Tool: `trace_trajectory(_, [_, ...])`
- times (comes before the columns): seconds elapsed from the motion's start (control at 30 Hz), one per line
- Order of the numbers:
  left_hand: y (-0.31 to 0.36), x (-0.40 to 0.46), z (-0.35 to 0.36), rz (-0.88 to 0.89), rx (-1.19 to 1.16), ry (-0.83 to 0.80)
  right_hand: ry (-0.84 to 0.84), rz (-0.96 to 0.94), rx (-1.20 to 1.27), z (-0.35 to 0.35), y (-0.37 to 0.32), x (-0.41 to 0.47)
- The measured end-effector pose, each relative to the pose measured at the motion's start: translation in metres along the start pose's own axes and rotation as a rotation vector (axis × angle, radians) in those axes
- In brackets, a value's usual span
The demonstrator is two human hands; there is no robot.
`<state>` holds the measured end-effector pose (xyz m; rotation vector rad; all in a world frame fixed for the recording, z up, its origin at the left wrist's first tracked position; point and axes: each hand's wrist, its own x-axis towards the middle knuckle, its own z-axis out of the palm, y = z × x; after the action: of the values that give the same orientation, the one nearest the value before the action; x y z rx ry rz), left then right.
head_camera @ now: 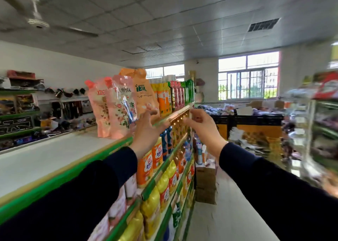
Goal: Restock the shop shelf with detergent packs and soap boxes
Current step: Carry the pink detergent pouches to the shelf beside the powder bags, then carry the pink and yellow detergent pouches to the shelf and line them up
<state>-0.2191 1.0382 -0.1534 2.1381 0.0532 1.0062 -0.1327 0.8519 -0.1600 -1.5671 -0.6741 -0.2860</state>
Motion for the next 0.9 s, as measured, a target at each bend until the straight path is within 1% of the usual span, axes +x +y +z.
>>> trace_trajectory(0.13, [0.041, -0.01, 0.05, 0.031, -0.135, -0.125, 0.07, 0.029, -0.094, -0.067, -0.015, -0.038])
trace_trajectory(0.3, [0.125, -0.044, 0.133, 0.139, -0.283, -0.312, 0.222, 0.071, -0.257, -0.183, -0.039, -0.108])
trace_trajectory(0.37, [0.155, -0.059, 0.158, 0.169, -0.341, -0.381, 0.252, 0.099, -0.292, -0.217, -0.05, -0.134])
trace_trajectory(0.53, [0.264, -0.132, 0.238, 0.233, -0.491, -0.55, 0.437, 0.162, -0.417, -0.332, -0.092, -0.232])
trace_trajectory(0.67, [0.361, -0.208, 0.291, 0.273, -0.622, -0.724, 0.576, 0.234, -0.595, -0.425, -0.142, -0.323])
trace_trajectory(0.8, [0.444, -0.277, 0.321, 0.314, -0.725, -0.848, 0.689, 0.288, -0.706, -0.494, -0.187, -0.4])
trace_trajectory(0.9, [0.494, -0.316, 0.34, 0.338, -0.82, -0.915, 0.727, 0.319, -0.761, -0.529, -0.217, -0.442])
